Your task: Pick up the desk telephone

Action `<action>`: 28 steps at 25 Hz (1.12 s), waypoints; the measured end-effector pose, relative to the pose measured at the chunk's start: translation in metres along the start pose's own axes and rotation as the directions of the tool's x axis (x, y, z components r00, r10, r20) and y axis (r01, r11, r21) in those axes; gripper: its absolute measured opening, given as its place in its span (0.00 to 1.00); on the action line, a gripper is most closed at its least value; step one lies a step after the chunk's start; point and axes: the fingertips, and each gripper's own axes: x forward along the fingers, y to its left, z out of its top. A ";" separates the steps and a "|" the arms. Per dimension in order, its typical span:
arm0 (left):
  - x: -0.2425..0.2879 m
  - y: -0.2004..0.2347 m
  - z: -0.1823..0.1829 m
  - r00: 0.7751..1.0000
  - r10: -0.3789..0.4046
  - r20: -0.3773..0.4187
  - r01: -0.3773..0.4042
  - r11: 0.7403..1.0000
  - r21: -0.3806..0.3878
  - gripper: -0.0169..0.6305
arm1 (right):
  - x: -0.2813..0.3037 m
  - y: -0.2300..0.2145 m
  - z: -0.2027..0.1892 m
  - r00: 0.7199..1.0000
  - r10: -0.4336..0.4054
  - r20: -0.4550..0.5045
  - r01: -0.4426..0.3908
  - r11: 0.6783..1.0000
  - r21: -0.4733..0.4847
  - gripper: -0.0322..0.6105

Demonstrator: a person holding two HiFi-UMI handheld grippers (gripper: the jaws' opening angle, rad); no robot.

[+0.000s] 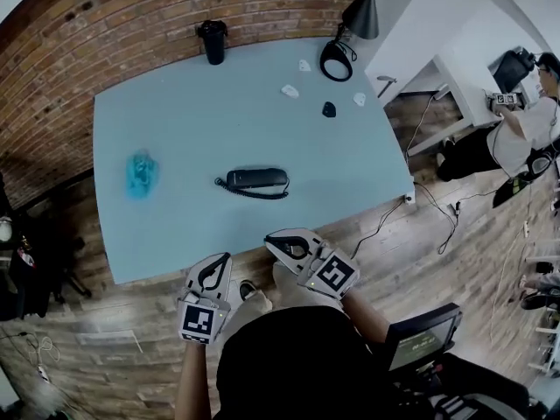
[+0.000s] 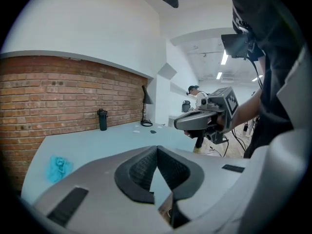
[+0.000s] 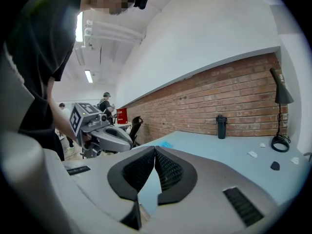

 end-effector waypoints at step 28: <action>0.104 0.116 0.011 0.994 -0.052 -0.093 0.058 0.997 0.060 0.07 | 0.082 -0.142 -0.024 0.977 -0.001 -0.212 0.006 1.000 0.023 0.09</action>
